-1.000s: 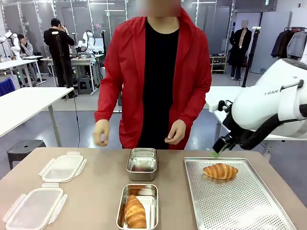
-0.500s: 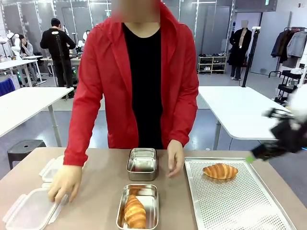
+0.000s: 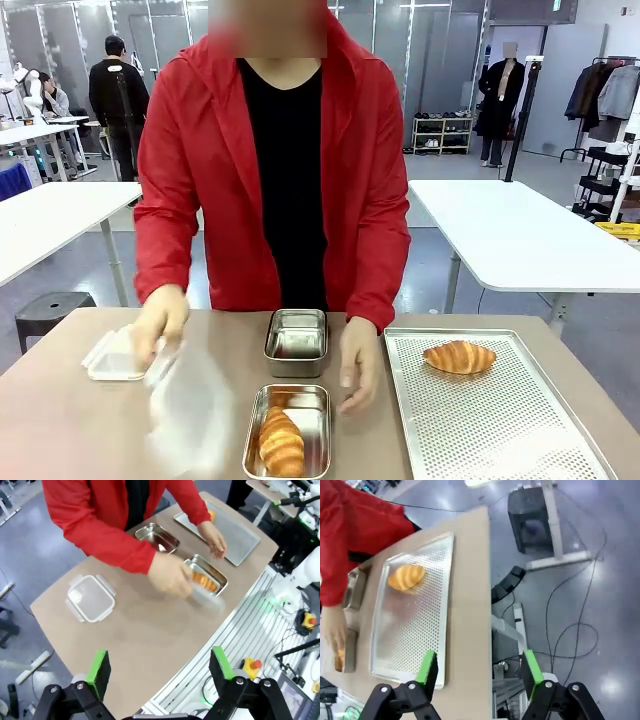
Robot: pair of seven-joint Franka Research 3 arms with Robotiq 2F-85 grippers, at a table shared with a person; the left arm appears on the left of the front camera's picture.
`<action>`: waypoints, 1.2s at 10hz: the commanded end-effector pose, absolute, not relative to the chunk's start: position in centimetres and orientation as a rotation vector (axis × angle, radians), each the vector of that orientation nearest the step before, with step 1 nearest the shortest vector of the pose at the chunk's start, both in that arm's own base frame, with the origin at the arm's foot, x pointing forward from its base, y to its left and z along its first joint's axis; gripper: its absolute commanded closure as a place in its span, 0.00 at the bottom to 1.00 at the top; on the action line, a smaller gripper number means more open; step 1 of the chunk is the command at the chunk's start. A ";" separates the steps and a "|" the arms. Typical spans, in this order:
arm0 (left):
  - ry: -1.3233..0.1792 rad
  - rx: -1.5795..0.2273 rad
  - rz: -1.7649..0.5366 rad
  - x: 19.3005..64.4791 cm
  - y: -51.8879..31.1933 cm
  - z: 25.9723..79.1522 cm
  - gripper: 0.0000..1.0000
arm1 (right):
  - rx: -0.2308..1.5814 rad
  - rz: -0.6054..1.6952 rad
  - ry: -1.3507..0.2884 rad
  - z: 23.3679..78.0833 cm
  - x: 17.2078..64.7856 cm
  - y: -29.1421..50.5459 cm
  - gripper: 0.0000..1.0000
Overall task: Place the bread into the airtight container.
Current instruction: Pick up a Butter Roll and place it into an empty Airtight Container.
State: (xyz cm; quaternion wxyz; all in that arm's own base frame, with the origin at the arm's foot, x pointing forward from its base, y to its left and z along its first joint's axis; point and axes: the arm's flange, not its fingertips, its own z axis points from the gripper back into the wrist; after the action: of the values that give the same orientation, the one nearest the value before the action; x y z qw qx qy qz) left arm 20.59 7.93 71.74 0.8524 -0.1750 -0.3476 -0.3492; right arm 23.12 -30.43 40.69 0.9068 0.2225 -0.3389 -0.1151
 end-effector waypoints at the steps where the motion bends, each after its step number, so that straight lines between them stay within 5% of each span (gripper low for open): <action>1: -0.729 -0.364 -0.735 20.7 7.8 72.0 0.00 | 0.434 -0.196 -0.702 42.2 24.9 -29.1 0.16; 12: -0.729 -0.364 -0.735 20.7 7.8 72.0 0.00 | 0.434 -0.196 -0.702 42.2 24.9 -29.1 0.16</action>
State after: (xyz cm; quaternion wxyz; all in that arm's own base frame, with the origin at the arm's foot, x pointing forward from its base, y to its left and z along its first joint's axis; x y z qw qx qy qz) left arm 20.59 7.93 71.74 0.8524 -0.1749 -0.3476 -0.3492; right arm 24.77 -29.05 42.20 0.9136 0.2091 -0.3370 -0.0894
